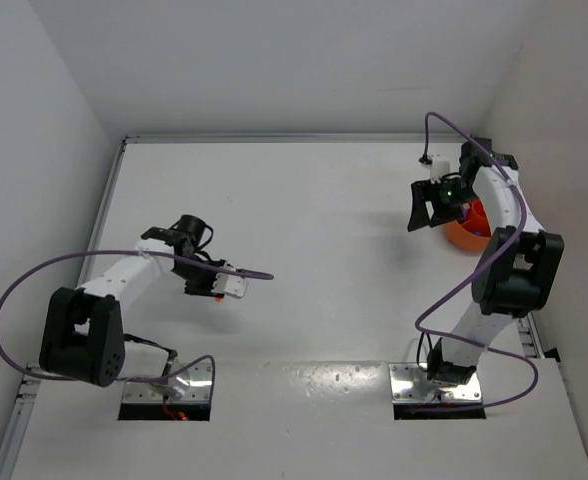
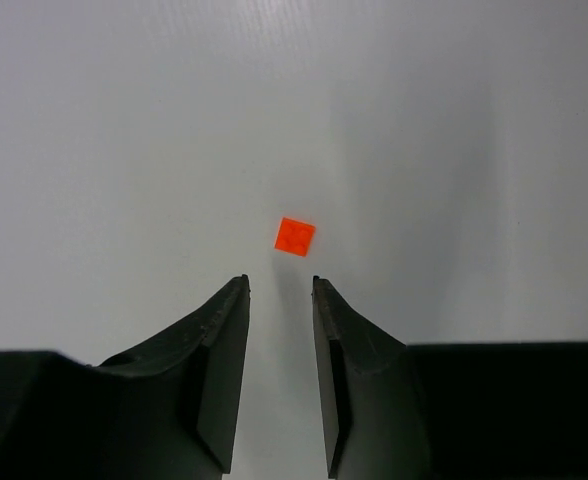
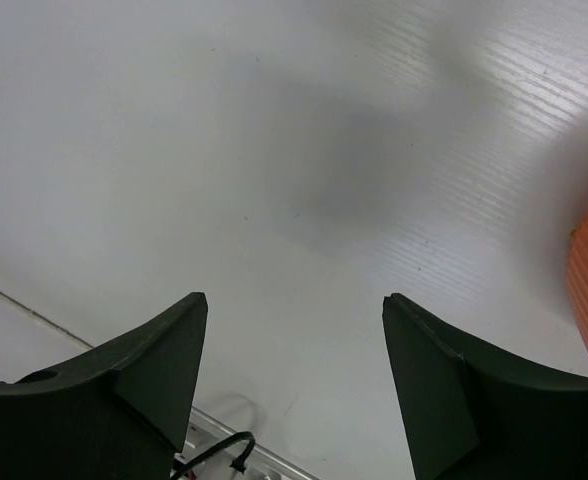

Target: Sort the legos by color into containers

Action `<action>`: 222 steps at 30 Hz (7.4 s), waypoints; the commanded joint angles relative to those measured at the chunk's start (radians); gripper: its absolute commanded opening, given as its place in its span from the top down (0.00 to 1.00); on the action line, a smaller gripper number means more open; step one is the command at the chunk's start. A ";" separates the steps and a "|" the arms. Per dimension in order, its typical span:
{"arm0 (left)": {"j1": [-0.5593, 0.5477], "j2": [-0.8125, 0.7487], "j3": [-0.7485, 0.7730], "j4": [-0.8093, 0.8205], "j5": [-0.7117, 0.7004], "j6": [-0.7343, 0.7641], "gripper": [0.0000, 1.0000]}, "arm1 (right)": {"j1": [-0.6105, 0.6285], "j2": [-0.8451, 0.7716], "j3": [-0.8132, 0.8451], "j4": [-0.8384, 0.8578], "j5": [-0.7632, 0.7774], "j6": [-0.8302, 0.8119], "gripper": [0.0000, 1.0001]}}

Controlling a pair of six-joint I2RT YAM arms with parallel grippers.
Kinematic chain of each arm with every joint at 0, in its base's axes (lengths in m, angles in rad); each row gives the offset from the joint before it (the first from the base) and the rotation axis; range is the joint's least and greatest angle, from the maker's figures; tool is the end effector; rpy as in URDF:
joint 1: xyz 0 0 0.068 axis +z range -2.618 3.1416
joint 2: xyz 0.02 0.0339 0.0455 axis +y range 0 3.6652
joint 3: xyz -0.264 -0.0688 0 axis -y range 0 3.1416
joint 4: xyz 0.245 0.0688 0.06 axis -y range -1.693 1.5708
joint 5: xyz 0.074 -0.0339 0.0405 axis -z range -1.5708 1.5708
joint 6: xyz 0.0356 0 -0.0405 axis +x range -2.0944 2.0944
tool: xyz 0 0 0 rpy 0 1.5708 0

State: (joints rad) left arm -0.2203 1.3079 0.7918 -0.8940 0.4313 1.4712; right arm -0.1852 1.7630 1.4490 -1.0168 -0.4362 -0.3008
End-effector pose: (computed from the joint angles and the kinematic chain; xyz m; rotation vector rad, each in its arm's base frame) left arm 0.2028 -0.0607 0.1947 2.0820 1.7802 -0.3573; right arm 0.3441 -0.0492 0.2508 -0.2332 2.7526 0.5139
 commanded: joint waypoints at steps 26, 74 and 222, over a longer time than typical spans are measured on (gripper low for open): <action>-0.060 0.214 0.009 0.069 0.038 0.061 0.54 | 0.009 -0.048 -0.026 0.037 -0.035 0.020 0.30; -0.022 0.266 0.153 0.098 0.066 -0.322 0.55 | 0.009 -0.069 -0.067 0.027 -0.082 0.029 0.34; 0.006 0.146 -0.181 0.211 -0.421 -0.741 0.78 | 0.027 -0.014 -0.068 0.046 -0.119 0.048 0.35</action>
State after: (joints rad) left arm -0.2039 1.4235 0.6319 -0.7841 -0.0662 0.7216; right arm -0.1658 1.7500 1.3434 -0.9905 -0.5491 -0.2577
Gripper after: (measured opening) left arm 0.253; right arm 0.653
